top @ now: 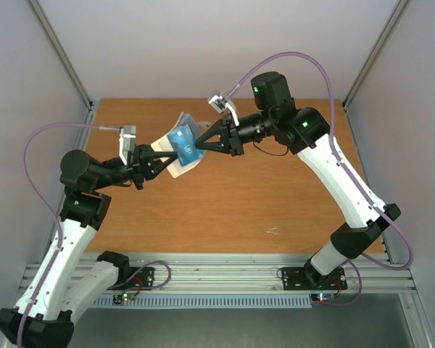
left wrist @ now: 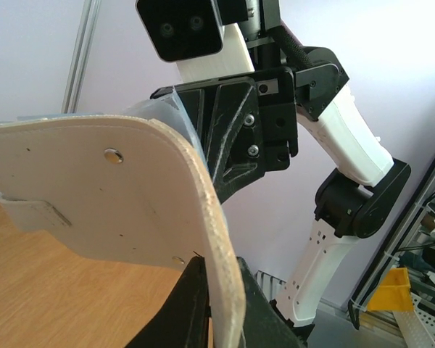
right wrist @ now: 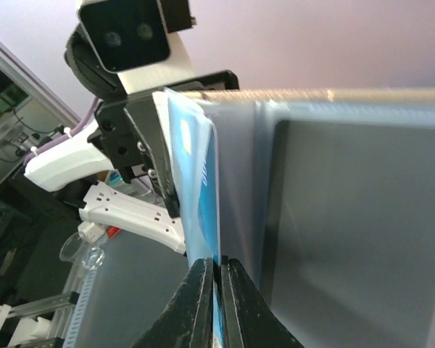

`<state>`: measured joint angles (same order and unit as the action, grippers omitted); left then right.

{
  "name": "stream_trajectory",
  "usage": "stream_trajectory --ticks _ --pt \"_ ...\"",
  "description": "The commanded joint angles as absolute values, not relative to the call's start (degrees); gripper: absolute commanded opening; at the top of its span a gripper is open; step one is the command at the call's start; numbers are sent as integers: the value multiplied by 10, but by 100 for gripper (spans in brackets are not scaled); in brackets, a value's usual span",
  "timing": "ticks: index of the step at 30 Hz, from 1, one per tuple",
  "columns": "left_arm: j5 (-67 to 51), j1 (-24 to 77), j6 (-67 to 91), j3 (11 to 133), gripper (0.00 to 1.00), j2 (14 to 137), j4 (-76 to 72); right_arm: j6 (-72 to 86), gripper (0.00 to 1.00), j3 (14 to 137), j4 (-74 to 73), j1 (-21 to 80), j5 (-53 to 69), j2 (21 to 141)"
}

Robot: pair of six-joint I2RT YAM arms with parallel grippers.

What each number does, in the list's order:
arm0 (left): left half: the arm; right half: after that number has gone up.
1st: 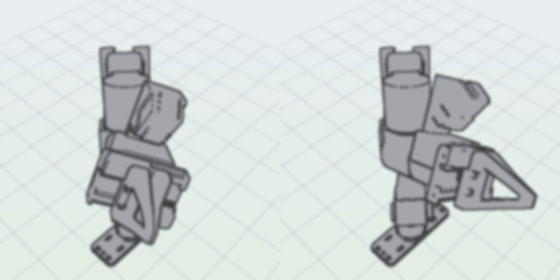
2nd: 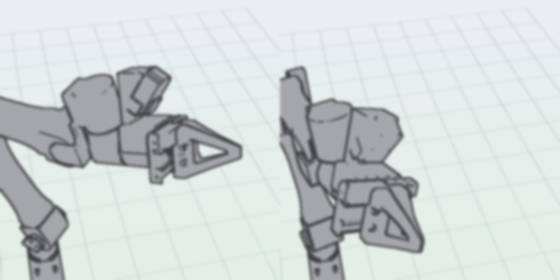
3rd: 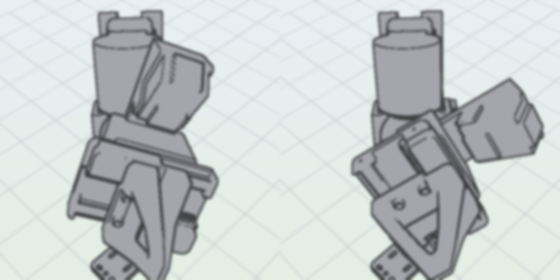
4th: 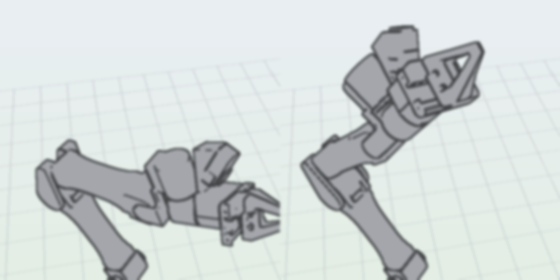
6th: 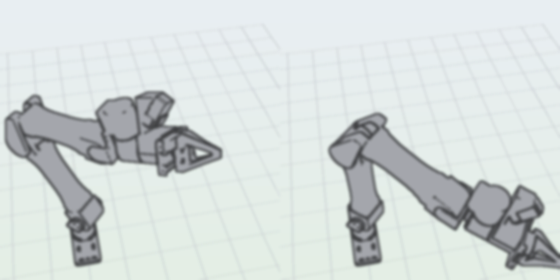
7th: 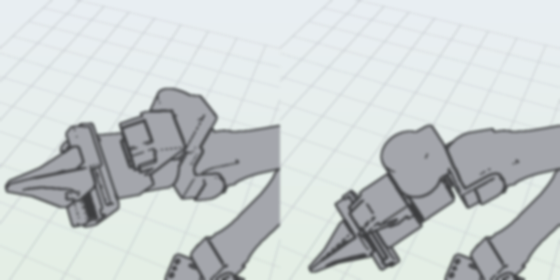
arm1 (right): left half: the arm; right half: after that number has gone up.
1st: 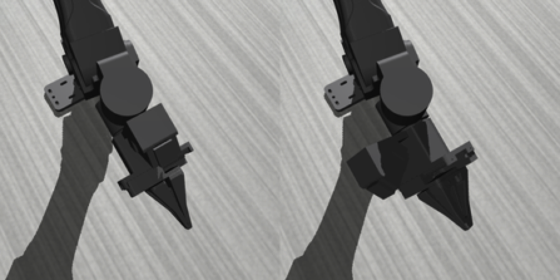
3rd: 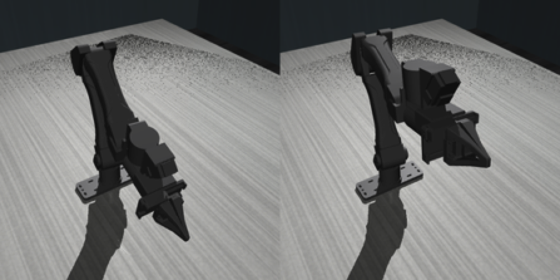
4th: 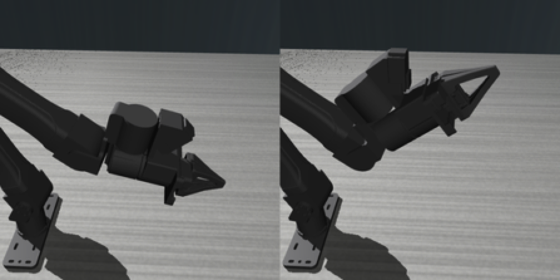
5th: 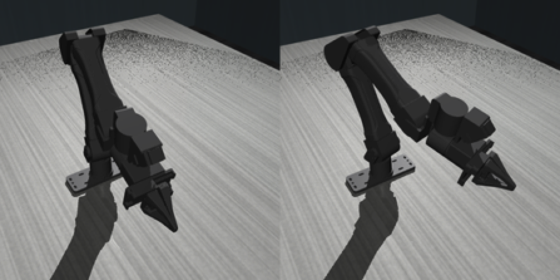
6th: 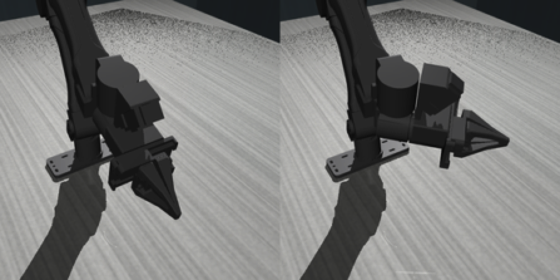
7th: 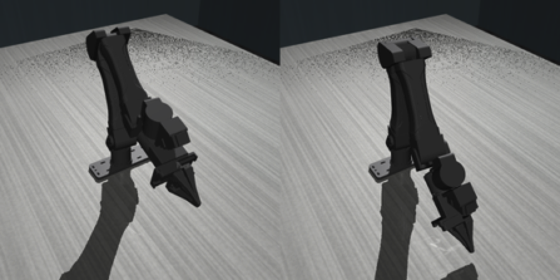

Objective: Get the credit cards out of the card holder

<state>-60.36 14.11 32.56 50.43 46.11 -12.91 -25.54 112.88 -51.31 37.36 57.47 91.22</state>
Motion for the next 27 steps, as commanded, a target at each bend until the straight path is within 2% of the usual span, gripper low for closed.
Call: stream_trajectory --ticks 1,5,7,9,16,18,19,22,23,27 --pt "-612 146 313 498 0 458 -156 -231 6 1131 -455 395 611 918" --pt "-610 146 313 496 0 458 -153 -227 7 1131 -446 400 613 920" --pt "-608 147 314 496 2 460 -151 -225 4 1132 -446 402 613 922" --pt "-607 148 314 497 7 463 -150 -227 1 1133 -448 403 610 921" --pt "-606 150 316 503 26 473 -146 -250 1 1141 -475 402 580 919" --pt "-606 150 315 504 28 473 -145 -254 1 1146 -482 402 576 922" --pt "-606 151 315 505 24 473 -146 -254 1 1148 -482 402 578 923" --pt "-606 150 312 505 4 473 -144 -255 1 1149 -480 403 584 922" --pt "-606 151 312 504 1 473 -144 -257 1 1149 -482 403 585 922" --pt "-603 151 314 501 0 470 -145 -271 1 1147 -497 391 591 917"
